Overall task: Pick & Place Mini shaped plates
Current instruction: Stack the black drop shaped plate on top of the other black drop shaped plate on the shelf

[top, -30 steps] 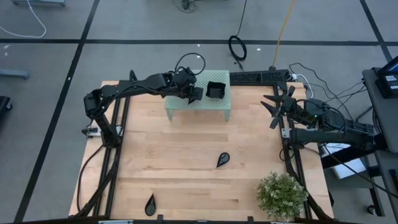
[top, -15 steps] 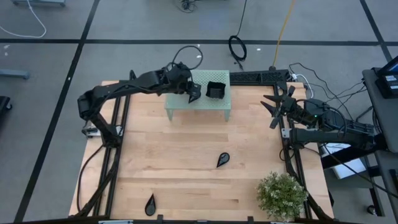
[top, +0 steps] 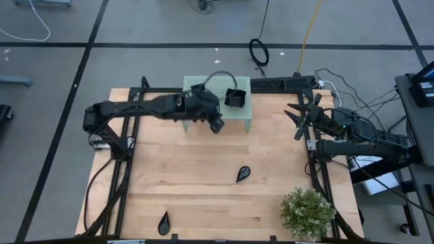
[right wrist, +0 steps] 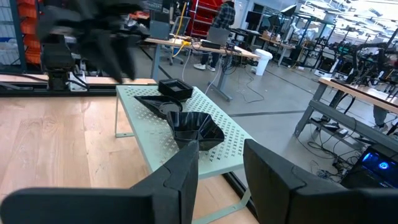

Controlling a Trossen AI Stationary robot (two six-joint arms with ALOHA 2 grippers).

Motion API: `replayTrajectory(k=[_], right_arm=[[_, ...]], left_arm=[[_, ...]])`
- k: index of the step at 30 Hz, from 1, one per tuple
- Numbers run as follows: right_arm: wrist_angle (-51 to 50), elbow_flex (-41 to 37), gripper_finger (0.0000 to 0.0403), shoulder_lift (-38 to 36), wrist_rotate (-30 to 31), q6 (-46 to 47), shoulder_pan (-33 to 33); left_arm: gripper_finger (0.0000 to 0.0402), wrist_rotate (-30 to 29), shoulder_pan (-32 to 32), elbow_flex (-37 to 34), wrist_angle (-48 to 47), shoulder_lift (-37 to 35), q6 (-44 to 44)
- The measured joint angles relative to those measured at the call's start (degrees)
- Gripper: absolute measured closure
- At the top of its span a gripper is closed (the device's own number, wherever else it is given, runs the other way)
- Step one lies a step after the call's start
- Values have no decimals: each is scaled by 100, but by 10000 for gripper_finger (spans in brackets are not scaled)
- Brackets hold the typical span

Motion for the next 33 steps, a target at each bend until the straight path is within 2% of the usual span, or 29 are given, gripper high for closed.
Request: replayTrajectory(k=[5, 9, 13, 18, 27, 33], right_arm=[[0, 0, 287, 1, -2, 0, -1], [-1, 0, 287, 2, -2, -1, 0], [-5, -1, 287, 2, -2, -1, 0], [-2, 0, 287, 2, 0, 1, 0], [4, 0, 287, 0, -1, 1, 0], [-5, -2, 287, 1, -1, -1, 0]], left_arm=[[256, -484, -702, 11, 183, 152, -666], [256, -779, -1268, -2, 635, 587, -1317], [256, -858, -1763, 2, 1233, 1090, -1812], [256, -762, -2250, -6, 1506, 1776, -2243], [256, -661, -2650, 75, 1972, 2707, -2937], [256, -1277, -2684, 81, 2079, 3070, -2689]])
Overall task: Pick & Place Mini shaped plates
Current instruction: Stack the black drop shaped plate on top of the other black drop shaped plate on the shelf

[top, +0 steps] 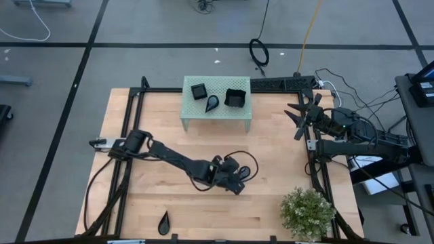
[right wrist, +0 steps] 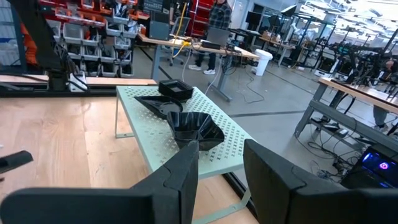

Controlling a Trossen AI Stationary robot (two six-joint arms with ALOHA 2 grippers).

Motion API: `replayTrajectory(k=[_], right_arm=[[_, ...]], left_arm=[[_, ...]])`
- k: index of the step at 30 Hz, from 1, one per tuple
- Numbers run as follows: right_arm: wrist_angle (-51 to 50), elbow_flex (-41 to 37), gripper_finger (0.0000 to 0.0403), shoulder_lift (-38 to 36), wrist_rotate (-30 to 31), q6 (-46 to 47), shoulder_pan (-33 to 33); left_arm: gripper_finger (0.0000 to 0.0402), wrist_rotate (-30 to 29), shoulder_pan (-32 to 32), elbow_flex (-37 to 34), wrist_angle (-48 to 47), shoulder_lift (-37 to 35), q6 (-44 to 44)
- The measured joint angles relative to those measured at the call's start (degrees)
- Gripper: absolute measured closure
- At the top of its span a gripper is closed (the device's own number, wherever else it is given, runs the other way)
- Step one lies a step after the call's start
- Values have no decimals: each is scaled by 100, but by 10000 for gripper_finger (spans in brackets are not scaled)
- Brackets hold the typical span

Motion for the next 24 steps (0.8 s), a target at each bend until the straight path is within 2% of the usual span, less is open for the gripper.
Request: replayTrajectory(k=[4, 17, 24], right_arm=[[5, 2, 287, -1, -1, 0, 0], [3, 0, 287, 1, 0, 2, 0], [5, 0, 287, 2, 1, 0, 0]], left_arm=[[256, -227, 12, 0, 39, 188, -6], [256, -26, 40, 4, 75, 328, -28], [257, 393, 105, 4, 118, 384, 320]])
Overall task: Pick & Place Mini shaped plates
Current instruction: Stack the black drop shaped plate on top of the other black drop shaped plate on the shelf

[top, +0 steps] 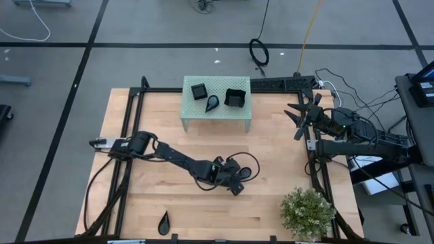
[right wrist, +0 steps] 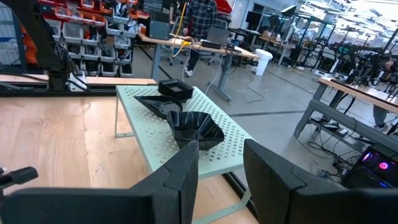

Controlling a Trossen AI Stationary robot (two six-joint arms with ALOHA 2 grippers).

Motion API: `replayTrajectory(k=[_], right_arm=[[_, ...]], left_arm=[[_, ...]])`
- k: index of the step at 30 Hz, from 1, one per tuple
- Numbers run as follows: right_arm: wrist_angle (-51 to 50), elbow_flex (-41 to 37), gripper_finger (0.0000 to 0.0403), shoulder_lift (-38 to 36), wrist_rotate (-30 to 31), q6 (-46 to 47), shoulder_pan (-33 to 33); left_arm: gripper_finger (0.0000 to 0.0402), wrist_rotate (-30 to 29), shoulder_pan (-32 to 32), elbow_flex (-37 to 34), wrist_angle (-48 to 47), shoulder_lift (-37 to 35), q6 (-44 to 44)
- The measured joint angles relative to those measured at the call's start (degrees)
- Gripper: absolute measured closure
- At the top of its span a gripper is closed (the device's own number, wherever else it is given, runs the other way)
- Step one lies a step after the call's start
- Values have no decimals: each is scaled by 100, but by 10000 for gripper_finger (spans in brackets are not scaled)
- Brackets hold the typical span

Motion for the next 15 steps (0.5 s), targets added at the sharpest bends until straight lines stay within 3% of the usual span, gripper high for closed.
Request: replayTrajectory(k=[4, 11, 15], right_arm=[[0, 2, 287, 0, -1, 0, 0], [-1, 2, 287, 0, -1, 1, 0], [0, 0, 287, 0, -2, 2, 0]], left_arm=[[284, 158, 40, -2, -32, 20, -2], [389, 510, 172, 0, 73, 18, -176], [393, 754, 225, 0, 258, 16, -321]])
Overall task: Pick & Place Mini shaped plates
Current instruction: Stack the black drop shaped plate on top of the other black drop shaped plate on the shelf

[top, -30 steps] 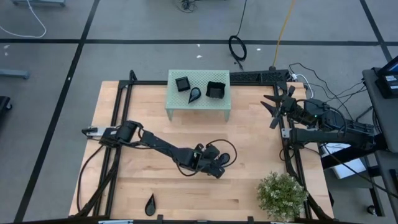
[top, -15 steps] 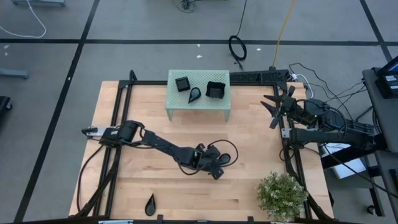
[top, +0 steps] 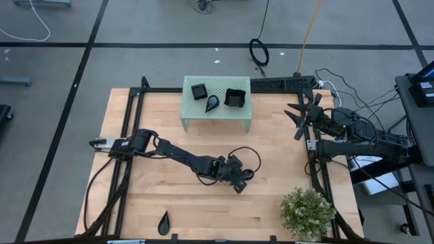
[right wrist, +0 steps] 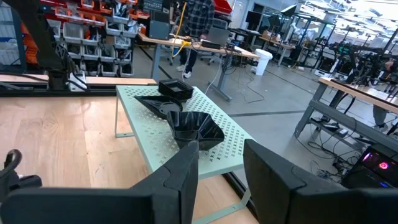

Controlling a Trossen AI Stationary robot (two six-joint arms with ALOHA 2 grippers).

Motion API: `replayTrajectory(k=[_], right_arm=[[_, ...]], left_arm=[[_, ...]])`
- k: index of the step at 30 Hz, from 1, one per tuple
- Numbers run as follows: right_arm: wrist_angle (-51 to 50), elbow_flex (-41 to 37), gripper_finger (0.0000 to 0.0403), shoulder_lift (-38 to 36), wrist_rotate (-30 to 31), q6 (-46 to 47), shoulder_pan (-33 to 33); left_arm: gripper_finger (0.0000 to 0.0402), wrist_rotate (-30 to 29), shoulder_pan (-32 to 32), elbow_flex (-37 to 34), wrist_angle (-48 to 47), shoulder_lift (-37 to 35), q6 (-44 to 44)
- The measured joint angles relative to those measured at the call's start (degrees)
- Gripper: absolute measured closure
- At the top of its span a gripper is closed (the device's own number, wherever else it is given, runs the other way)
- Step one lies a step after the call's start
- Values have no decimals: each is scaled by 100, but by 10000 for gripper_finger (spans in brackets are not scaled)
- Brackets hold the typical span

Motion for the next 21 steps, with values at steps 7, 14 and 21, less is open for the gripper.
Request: replayTrajectory(k=[7, 14, 21], right_arm=[[-1, 0, 287, -2, 2, -1, 0], [0, 0, 287, -2, 0, 0, 0], [-9, 0, 287, -2, 0, 0, 0]], left_arm=[[398, -31, 11, -7, 332, -302, 109], [398, -344, 156, -9, 295, -919, 67], [398, -956, 504, -4, -572, -1894, -248]])
